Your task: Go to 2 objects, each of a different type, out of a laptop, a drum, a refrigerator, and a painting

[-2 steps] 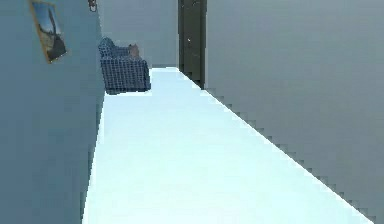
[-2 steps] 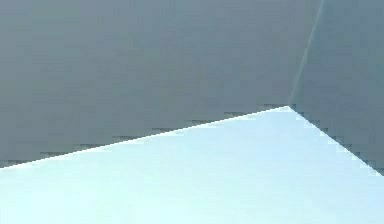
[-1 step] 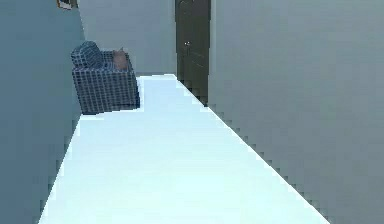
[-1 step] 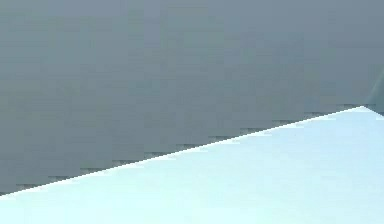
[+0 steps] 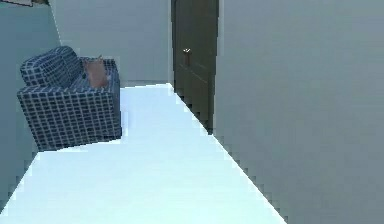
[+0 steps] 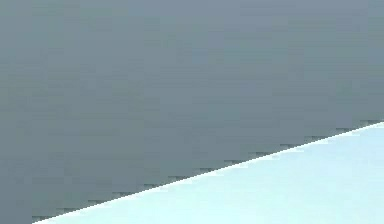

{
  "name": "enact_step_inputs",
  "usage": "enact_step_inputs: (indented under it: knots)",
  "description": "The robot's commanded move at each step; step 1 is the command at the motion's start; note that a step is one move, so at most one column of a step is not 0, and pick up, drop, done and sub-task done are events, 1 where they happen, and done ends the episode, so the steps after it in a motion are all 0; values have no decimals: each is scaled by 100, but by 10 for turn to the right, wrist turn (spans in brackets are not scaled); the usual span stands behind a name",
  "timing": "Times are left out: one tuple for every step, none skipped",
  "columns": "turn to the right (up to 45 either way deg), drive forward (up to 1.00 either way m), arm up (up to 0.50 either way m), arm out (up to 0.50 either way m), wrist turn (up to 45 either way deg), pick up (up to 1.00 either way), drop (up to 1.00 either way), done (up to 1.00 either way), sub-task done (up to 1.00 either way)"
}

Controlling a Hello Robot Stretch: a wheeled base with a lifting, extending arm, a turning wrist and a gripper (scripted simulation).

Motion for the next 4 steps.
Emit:
enact_step_inputs:
  knots:
    - [-30, 0, 0, 0, 0, 0, 0, 0, 0]
    - [0, 100, 0, 0, 0, 0, 0, 0, 0]
    - [0, 100, 0, 0, 0, 0, 0, 0, 0]
    - [30, 0, 0, 0, 0, 0, 0, 0, 0]
